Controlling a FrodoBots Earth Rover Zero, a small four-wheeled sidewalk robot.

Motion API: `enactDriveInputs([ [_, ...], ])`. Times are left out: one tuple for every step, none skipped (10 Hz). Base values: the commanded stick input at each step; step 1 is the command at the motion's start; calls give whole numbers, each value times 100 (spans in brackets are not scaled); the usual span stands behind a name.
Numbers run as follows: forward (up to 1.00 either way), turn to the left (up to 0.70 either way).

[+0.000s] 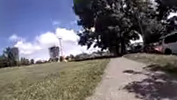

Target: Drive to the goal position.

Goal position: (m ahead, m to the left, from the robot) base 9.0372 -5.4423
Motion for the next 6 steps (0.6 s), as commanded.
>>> enactDriveInputs([
  [70,0],
  [70,0],
  [70,0],
  [70,-28],
  [70,-35],
  [70,-35],
])
